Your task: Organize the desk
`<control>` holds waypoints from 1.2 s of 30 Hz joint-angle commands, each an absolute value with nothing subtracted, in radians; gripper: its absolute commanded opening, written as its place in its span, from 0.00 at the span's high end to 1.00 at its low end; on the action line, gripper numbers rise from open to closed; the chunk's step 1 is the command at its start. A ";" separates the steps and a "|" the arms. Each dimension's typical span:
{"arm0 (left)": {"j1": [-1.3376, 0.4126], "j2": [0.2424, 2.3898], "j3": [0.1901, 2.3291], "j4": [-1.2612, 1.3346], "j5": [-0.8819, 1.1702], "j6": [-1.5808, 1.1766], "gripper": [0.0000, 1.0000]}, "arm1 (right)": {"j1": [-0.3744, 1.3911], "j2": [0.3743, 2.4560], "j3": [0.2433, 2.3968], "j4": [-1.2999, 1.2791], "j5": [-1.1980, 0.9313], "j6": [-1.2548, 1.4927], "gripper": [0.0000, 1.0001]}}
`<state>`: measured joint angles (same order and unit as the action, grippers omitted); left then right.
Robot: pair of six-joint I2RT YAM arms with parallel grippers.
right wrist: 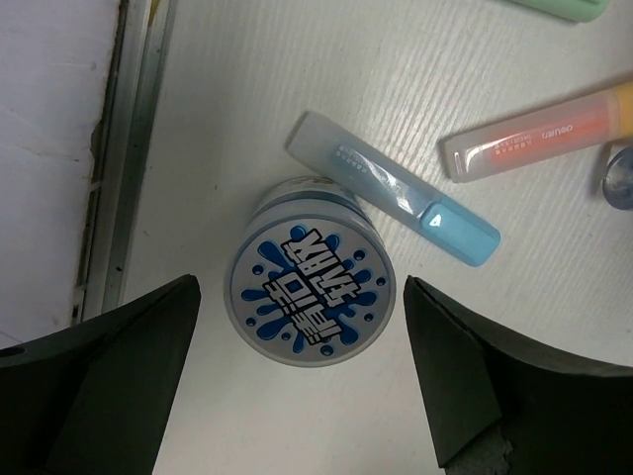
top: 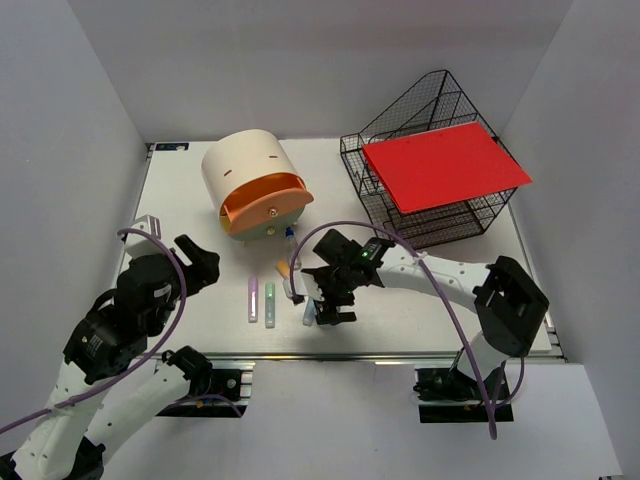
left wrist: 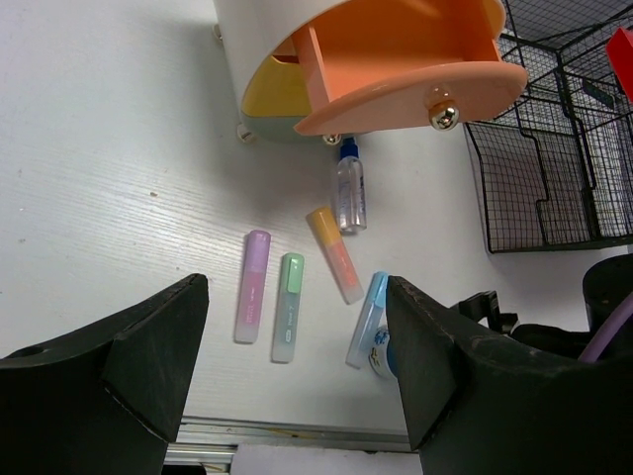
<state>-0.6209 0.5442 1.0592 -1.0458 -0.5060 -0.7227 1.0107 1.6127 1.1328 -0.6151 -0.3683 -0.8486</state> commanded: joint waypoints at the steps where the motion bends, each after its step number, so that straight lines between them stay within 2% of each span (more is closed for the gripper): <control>1: -0.617 0.554 1.054 -1.029 -0.495 -0.726 0.18 | 1.025 1.594 1.111 -0.563 -0.307 -0.842 0.11; 4: -0.617 0.554 1.058 -1.031 -0.494 -0.726 0.18 | 1.029 1.603 1.101 -0.535 -0.278 -0.830 0.16; 6: -0.617 0.552 1.061 -1.034 -0.495 -0.729 0.18 | 1.032 1.609 1.100 -0.531 -0.261 -0.831 0.26; 7: -0.617 0.551 1.062 -1.038 -0.497 -0.730 0.18 | 1.035 1.614 1.104 -0.531 -0.259 -0.828 0.32; 8: -0.617 0.551 1.063 -1.040 -0.495 -0.729 0.18 | 1.034 1.615 1.109 -0.535 -0.258 -0.828 0.44; 10: -0.617 0.545 1.063 -1.043 -0.495 -0.735 0.18 | 1.035 1.614 1.129 -0.548 -0.261 -0.822 0.58; 11: -0.617 0.542 1.062 -1.045 -0.495 -0.735 0.18 | 1.034 1.611 1.140 -0.557 -0.261 -0.824 0.69; 14: -0.617 0.540 1.063 -1.046 -0.489 -0.739 0.18 | 1.028 1.583 1.196 -0.597 -0.279 -0.827 0.82; 16: -0.617 0.540 1.074 -1.049 -0.486 -0.739 0.18 | 1.028 1.553 1.254 -0.655 -0.305 -0.821 0.87; 20: -0.617 0.543 1.103 -1.055 -0.489 -0.739 0.18 | 1.012 1.519 1.525 -0.752 -0.311 -0.799 0.99; 30: -0.617 0.557 1.138 -1.039 -0.485 -0.761 0.19 | 0.954 1.583 1.949 -0.663 -0.252 -0.706 1.00; 36: -0.617 0.581 1.075 -0.953 -0.434 -0.781 0.20 | 0.940 1.708 2.039 -0.448 -0.163 -0.640 1.00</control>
